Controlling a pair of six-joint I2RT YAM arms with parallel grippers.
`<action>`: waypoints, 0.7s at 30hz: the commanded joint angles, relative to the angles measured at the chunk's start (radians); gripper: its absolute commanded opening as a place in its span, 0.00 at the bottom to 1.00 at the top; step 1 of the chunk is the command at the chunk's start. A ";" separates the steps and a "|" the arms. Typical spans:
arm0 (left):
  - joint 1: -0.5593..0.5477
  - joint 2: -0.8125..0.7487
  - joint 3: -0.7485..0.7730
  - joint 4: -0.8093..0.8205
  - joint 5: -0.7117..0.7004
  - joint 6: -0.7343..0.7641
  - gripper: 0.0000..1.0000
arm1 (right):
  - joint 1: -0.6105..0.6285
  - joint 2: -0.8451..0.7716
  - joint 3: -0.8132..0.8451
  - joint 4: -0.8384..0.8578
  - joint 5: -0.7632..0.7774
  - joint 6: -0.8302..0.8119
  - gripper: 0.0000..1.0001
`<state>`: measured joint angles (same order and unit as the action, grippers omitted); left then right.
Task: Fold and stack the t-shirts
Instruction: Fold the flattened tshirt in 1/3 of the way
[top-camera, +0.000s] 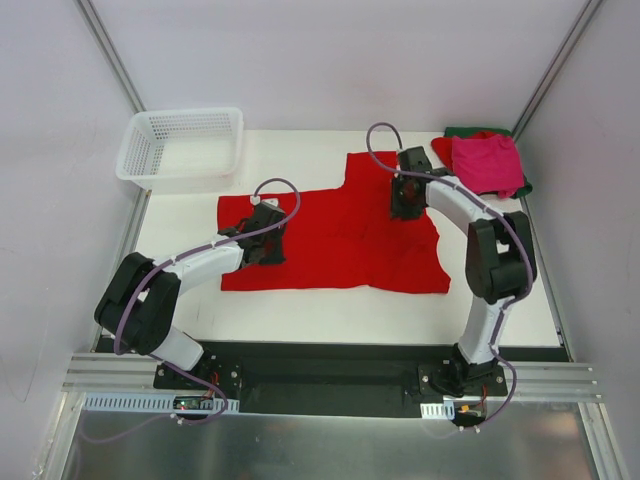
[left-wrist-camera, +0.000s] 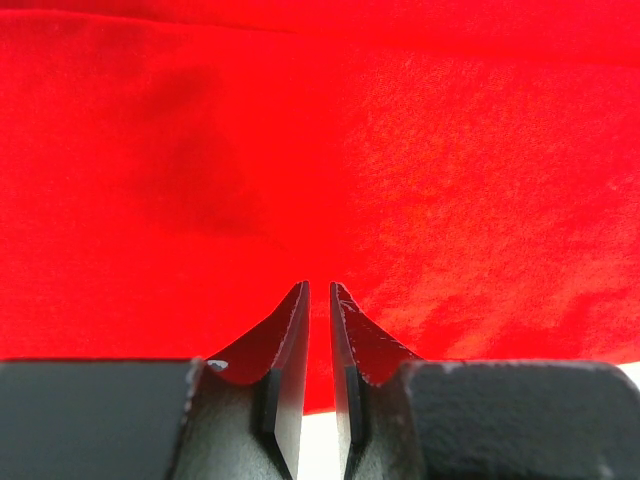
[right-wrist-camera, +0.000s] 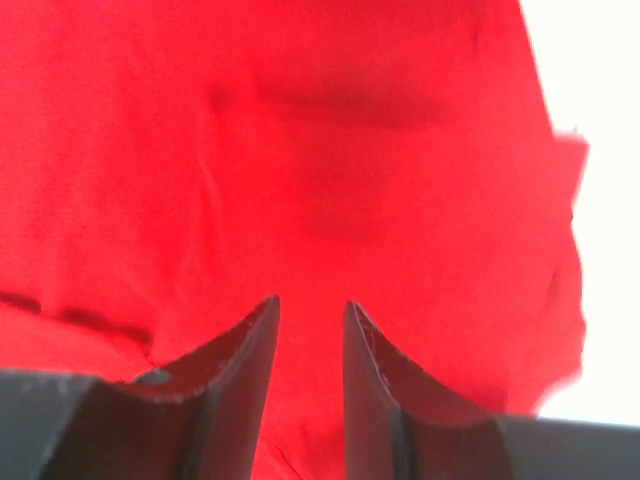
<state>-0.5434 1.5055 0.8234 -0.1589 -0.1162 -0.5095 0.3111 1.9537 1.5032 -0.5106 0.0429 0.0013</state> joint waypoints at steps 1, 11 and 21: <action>-0.004 -0.014 0.025 0.010 -0.027 0.029 0.13 | -0.004 -0.205 -0.176 -0.014 0.035 0.084 0.35; 0.000 0.007 0.031 0.039 0.006 0.035 0.13 | -0.003 -0.535 -0.526 -0.008 -0.009 0.160 0.36; 0.013 0.036 0.026 0.062 0.026 0.039 0.13 | -0.003 -0.592 -0.710 0.037 -0.083 0.218 0.36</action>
<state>-0.5415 1.5333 0.8242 -0.1230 -0.1059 -0.4824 0.3107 1.3697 0.8383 -0.5022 0.0029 0.1837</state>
